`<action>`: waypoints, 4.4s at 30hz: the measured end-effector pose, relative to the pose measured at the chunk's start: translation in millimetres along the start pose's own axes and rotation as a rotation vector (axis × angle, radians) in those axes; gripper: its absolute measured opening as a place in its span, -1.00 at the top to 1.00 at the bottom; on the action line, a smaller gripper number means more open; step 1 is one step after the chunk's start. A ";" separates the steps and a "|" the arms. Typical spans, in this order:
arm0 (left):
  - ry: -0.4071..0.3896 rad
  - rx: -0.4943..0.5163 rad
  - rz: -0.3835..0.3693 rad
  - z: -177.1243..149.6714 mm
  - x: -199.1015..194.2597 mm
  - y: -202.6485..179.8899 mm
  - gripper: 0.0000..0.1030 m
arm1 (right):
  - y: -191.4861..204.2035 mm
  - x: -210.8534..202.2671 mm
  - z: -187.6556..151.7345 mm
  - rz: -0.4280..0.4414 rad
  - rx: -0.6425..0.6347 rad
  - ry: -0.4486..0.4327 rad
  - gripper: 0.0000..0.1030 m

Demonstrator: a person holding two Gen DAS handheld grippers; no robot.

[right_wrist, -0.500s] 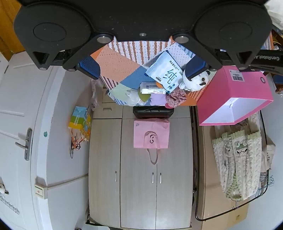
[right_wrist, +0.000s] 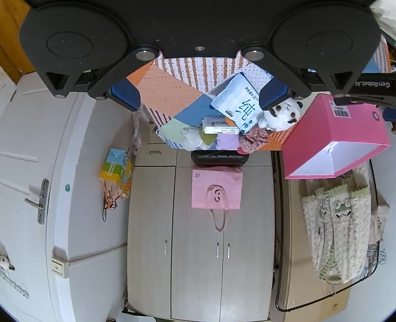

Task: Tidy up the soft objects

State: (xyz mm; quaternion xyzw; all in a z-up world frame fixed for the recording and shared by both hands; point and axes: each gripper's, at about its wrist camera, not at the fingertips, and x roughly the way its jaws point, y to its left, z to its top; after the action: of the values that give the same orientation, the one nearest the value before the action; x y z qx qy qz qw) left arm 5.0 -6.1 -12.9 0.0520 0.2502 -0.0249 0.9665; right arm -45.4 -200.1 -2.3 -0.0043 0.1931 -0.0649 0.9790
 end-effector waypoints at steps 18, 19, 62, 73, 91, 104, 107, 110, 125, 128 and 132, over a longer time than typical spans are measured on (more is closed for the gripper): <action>0.002 0.019 0.010 -6.1 11.9 -4.8 -0.99 | -0.7 8.2 -8.1 -0.003 -0.005 -0.001 -1.00; -0.001 0.017 0.010 -6.6 11.5 -4.5 -0.99 | -1.1 8.0 -8.2 0.001 -0.004 -0.004 -1.00; -0.103 -0.086 0.013 -13.0 0.3 15.4 -1.00 | -3.1 -7.7 -17.9 0.055 0.000 -0.123 -1.00; -0.102 -0.058 0.022 -12.0 4.5 12.0 -1.00 | -5.2 -2.9 -19.8 0.063 0.011 -0.115 -1.00; -0.040 0.058 -0.292 36.6 43.5 -19.6 -0.93 | 15.0 83.7 -24.2 0.333 -0.162 -0.092 -0.99; 0.249 0.246 -0.343 66.8 139.0 -48.8 -0.45 | 39.6 168.3 -30.1 0.591 -0.087 0.035 -0.80; 0.272 0.289 -0.317 72.7 152.5 -51.8 -0.45 | 44.9 178.9 -31.7 0.622 -0.086 0.040 -0.77; 0.307 0.310 -0.319 75.1 164.8 -52.8 -0.45 | 50.4 183.9 -31.5 0.643 -0.093 0.022 -0.77; 0.359 0.213 -0.294 54.8 189.9 -48.0 -0.45 | 73.0 199.0 -38.6 0.611 -0.158 0.049 -0.36; 0.387 0.168 -0.313 50.3 192.6 -42.9 -0.39 | 66.8 202.1 -39.2 0.619 -0.128 0.043 -0.30; 0.376 0.146 -0.316 46.7 187.7 -39.6 -0.34 | 61.9 202.7 -39.1 0.634 -0.103 0.040 -0.28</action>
State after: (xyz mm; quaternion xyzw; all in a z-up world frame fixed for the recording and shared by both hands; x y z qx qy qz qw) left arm 188.5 -54.9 -67.1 0.0856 0.4279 -0.1834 0.8808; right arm 133.4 -164.2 -117.0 0.0077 0.2071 0.2530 0.9450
